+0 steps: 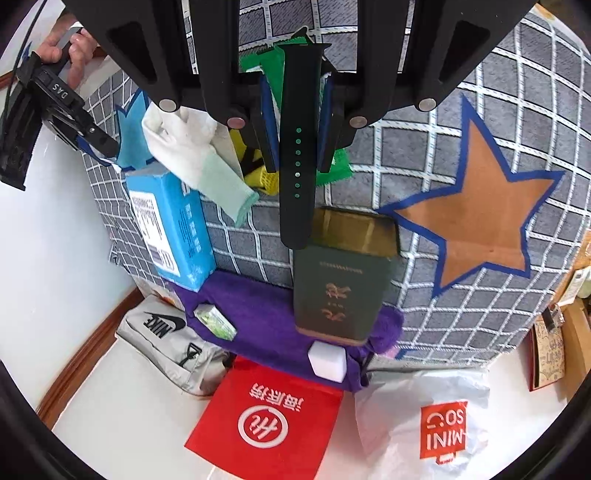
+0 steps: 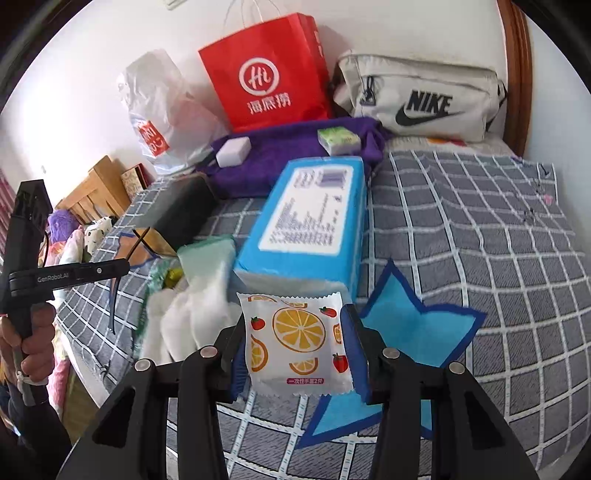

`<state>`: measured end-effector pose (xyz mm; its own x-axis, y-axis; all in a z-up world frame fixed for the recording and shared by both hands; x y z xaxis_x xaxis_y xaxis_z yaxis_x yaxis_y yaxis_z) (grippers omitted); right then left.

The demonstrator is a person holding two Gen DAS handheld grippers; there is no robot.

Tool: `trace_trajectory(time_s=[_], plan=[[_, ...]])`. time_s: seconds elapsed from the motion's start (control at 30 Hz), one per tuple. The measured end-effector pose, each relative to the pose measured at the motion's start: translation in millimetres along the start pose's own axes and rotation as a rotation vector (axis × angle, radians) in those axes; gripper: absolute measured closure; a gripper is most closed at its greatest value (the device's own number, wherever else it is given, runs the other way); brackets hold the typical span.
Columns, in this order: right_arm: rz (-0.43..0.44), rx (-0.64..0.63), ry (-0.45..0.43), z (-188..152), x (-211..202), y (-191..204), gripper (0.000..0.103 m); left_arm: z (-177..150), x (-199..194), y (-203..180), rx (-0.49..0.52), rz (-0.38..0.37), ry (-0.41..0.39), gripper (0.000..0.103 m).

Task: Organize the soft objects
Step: 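Carry the black strap with the left tool while the right tool carries the snack packet toward the purple towel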

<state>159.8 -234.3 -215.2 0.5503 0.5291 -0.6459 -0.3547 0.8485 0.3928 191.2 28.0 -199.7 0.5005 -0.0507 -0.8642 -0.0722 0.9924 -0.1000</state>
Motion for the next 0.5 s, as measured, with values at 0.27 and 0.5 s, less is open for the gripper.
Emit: trace_trajectory(time_s=[0.27,0.5], plan=[[-0.008,-0.047,-0.03,37,-5,13,0.058,29,-13,12,-0.02,0.02,-0.039,0.083],[-0.013,-0.075,-0.052,70,-4,21,0.058,56,-23,13,-0.025,0.024,-0.073,0.083]])
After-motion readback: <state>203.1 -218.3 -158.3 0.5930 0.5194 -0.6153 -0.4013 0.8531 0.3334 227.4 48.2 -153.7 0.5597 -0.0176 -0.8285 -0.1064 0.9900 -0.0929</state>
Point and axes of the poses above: each gripper's, at about its wrist camera, not at the fingertips, and x roughly the way its jaws point, y to its left, z to its top, the point moved 7 cm from there along x, roughly the way its jaws point, and after that the axes turned 15 degrees about z, right-handed, at the moved point
